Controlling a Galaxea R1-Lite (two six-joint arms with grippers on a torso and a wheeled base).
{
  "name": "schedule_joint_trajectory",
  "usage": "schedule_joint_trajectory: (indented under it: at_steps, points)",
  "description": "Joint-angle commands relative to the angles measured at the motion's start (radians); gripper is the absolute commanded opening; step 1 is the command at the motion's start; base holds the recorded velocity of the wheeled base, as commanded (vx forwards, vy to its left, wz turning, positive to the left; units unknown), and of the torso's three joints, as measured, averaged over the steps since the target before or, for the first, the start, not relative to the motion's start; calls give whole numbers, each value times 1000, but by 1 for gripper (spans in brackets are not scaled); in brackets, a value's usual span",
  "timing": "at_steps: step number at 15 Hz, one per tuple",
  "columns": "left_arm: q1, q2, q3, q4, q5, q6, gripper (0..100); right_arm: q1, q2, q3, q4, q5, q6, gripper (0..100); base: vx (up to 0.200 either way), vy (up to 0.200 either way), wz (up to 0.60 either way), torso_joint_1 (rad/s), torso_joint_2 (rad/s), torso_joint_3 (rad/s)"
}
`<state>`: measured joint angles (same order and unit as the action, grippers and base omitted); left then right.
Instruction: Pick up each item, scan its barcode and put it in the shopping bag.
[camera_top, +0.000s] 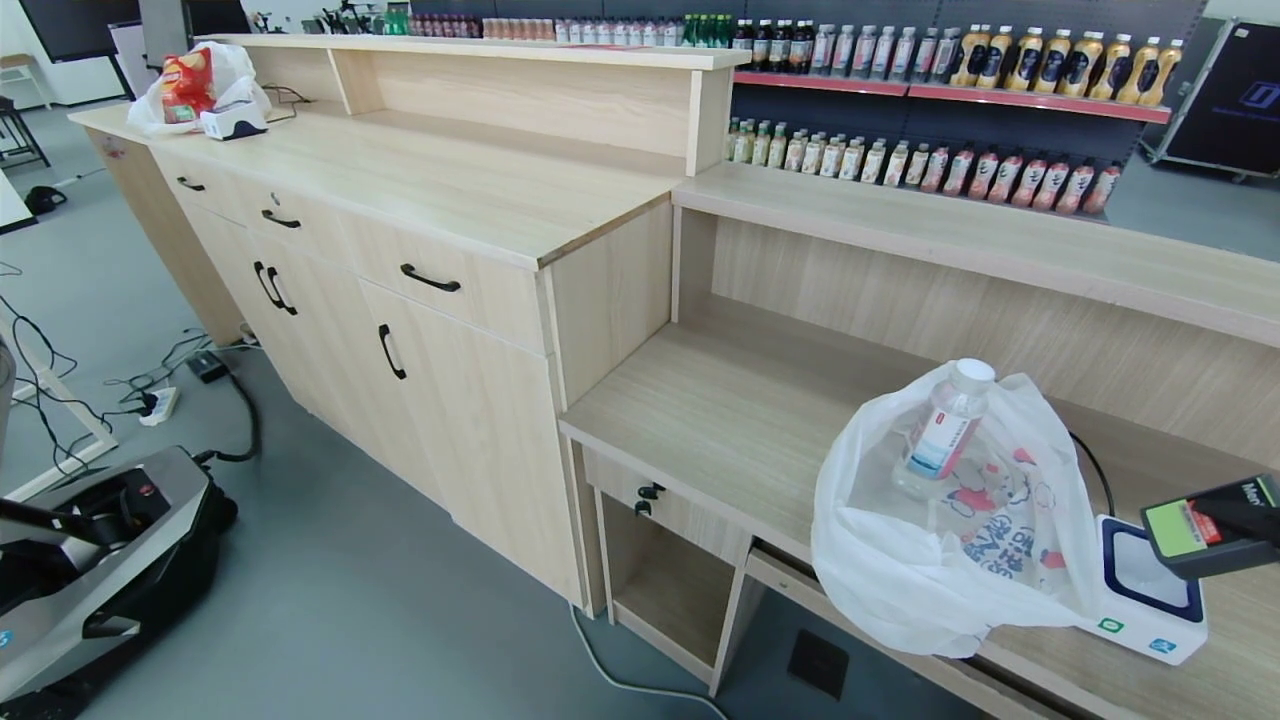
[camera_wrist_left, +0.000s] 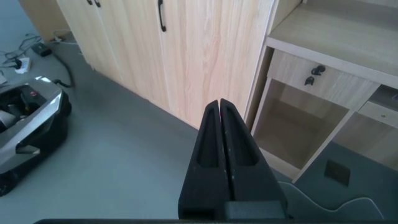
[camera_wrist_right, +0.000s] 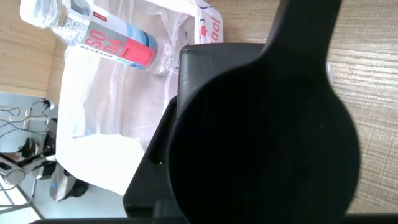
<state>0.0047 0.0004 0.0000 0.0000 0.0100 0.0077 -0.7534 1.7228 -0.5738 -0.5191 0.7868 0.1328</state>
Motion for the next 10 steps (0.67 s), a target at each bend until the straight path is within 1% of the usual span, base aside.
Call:
schedule_joint_trajectory:
  at_steps: [1, 10]
  points:
    - [0, 0, 0, 0, 1, 0, 0, 3, 9, 2, -4, 0, 1, 0, 0, 0, 0, 0, 0, 0]
    - [0, 0, 0, 0, 1, 0, 0, 12, 26, -3, -24, 0, 4, 0, 0, 0, 0, 0, 0, 0]
